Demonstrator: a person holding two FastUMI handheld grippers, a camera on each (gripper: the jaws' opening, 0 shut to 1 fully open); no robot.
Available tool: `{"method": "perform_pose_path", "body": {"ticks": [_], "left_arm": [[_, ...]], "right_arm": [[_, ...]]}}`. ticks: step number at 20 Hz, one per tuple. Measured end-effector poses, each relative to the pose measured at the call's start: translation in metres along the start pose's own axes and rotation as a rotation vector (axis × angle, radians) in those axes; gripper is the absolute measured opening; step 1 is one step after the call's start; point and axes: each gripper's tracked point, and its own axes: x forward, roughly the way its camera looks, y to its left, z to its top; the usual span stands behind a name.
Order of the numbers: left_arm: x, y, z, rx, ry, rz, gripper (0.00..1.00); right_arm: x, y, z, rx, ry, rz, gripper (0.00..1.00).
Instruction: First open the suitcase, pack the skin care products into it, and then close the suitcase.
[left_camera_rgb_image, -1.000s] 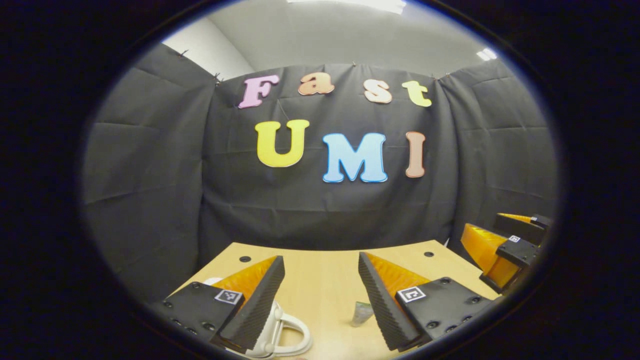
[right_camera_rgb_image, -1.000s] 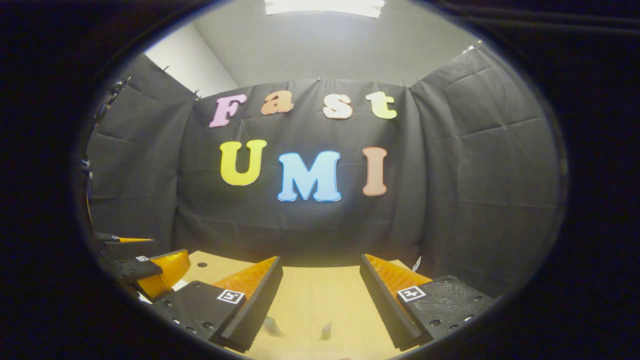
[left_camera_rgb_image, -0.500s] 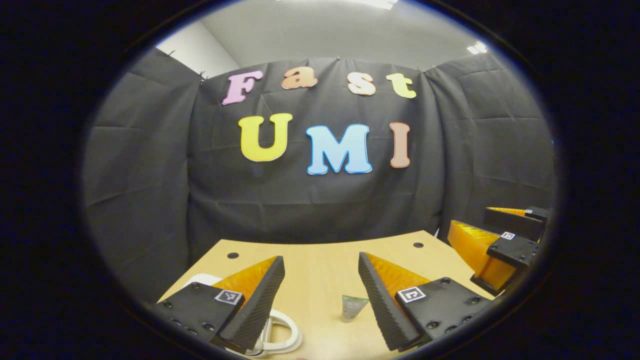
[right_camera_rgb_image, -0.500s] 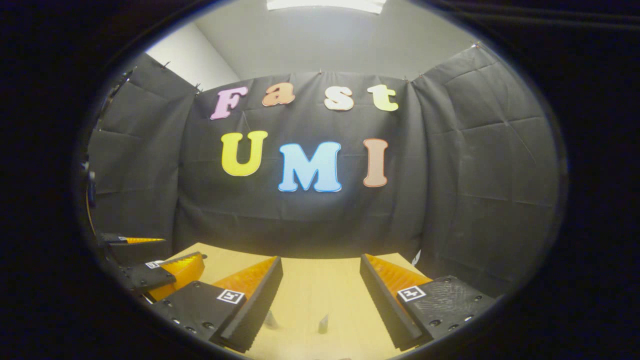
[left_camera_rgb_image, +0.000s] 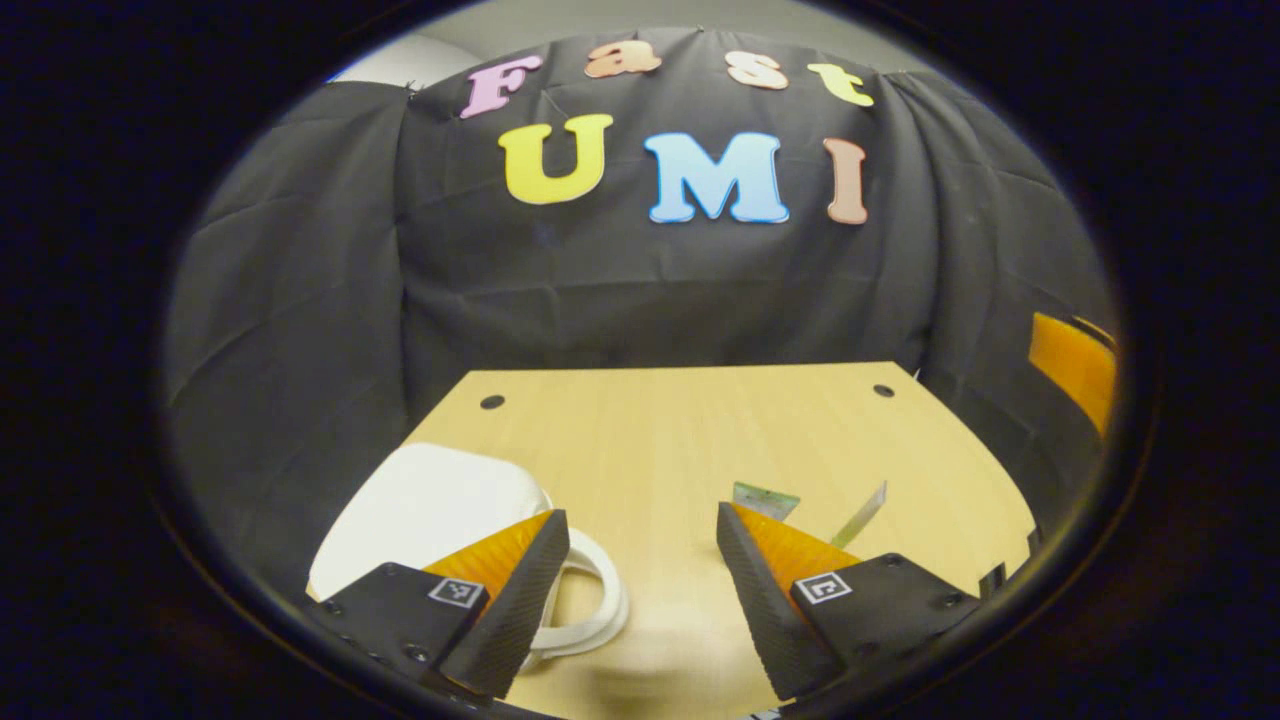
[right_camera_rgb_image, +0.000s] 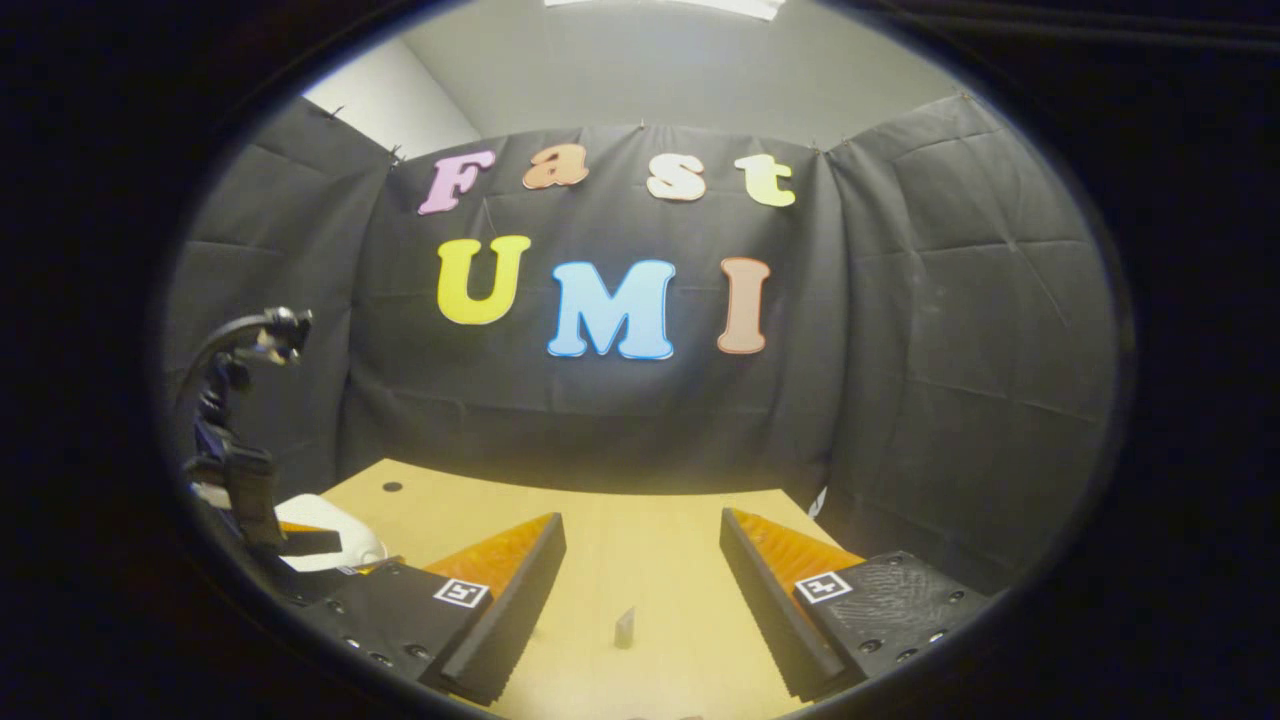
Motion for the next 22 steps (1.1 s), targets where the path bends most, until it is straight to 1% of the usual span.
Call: {"method": "perform_pose_path", "body": {"ticks": [4, 7, 9, 11, 12, 13, 14, 15, 16, 17, 18, 20, 21, 22], "left_arm": [[0.023, 0.015, -0.038, -0.003, 0.101, 0.035, 0.97], [0.036, 0.031, -0.069, 0.014, 0.174, 0.079, 0.97], [0.053, 0.039, -0.096, 0.023, 0.263, 0.102, 0.94], [0.066, 0.041, -0.114, 0.034, 0.313, 0.105, 0.94], [0.071, 0.039, -0.121, 0.036, 0.335, 0.094, 0.94], [0.076, 0.039, -0.130, 0.038, 0.354, 0.093, 0.90], [0.079, 0.037, -0.136, 0.040, 0.372, 0.084, 0.79], [0.082, 0.039, -0.142, 0.051, 0.385, 0.091, 0.76], [0.083, 0.045, -0.141, 0.072, 0.394, 0.110, 0.69], [0.083, 0.047, -0.143, 0.080, 0.407, 0.117, 0.59], [0.081, 0.044, -0.137, 0.074, 0.397, 0.097, 0.36], [0.076, 0.036, -0.129, 0.060, 0.373, 0.059, 0.30], [0.075, 0.036, -0.124, 0.072, 0.356, 0.050, 0.23], [0.074, 0.034, -0.120, 0.093, 0.337, 0.040, 0.17]], "right_arm": [[-0.004, -0.006, -0.011, 0.003, 0.032, -0.006, 0.94], [-0.005, -0.011, -0.017, 0.012, 0.049, -0.018, 0.94], [-0.004, -0.015, -0.020, 0.024, 0.059, -0.027, 0.94], [-0.004, -0.019, -0.024, 0.033, 0.071, -0.035, 0.95], [-0.004, -0.019, -0.025, 0.036, 0.077, -0.038, 0.95], [-0.005, -0.020, -0.028, 0.040, 0.083, -0.041, 0.95], [-0.004, -0.022, -0.029, 0.044, 0.089, -0.044, 0.95], [-0.004, -0.022, -0.031, 0.048, 0.093, -0.046, 0.95], [-0.003, -0.023, -0.032, 0.050, 0.097, -0.048, 0.95], [-0.002, -0.025, -0.033, 0.051, 0.101, -0.049, 0.95], [-0.001, -0.025, -0.034, 0.051, 0.105, -0.051, 0.95], [0.001, -0.026, -0.035, 0.055, 0.109, -0.050, 0.95], [0.004, -0.026, -0.035, 0.058, 0.110, -0.050, 0.95], [0.005, -0.025, -0.036, 0.063, 0.111, -0.048, 0.95]]}}
